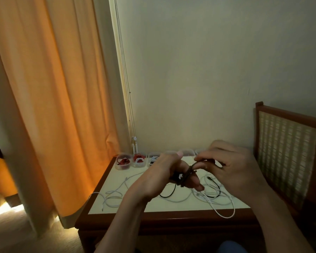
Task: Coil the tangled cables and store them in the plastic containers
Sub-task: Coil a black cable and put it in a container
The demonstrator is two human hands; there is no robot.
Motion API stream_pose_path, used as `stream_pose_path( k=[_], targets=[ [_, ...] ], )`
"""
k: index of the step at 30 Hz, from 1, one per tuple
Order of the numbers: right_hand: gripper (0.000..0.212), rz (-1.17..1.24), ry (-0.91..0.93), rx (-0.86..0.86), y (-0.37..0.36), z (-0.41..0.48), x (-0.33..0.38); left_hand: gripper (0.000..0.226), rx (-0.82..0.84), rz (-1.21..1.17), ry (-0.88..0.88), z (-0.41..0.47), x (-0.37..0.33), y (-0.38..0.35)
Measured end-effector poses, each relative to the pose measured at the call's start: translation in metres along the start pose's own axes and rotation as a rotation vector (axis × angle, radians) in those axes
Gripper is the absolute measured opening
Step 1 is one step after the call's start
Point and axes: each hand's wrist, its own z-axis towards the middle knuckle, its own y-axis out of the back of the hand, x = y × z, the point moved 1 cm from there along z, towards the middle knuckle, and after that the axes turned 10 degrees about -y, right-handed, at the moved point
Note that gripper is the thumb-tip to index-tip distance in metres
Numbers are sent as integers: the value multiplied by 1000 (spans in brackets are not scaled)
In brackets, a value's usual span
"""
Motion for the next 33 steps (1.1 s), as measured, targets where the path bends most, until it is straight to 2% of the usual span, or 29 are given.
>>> stream_pose_path(
  k=[2, 8, 13, 18, 22, 27, 30, 33],
  targets=[
    [15, 132, -44, 1, 1, 6, -6, 79, 38, -140, -21, -3, 0, 3],
    [26, 493, -237, 67, -18, 1, -24, 72, 85, -515, -172, -4, 0, 2],
    [19, 501, -341, 71, -35, -21, -32, 62, -82, -965, -276, -4, 9, 3],
    [28, 340, -339, 87, -42, -29, -16, 57, -141, -1156, -422, 1, 13, 1],
    [34, 140, -254, 98, -36, -34, 0, 58, -272, -1052, -447, 6, 14, -1],
    [28, -72, -179, 166, -26, -39, 11, 57, -411, -827, -446, 9, 18, 6],
    [25, -165, -104, 195, -17, -38, 15, 60, -424, -588, -370, 8, 20, 6],
    [21, -214, -11, 183, -8, -28, 15, 64, -369, -337, -255, 8, 23, 7]
  ],
)
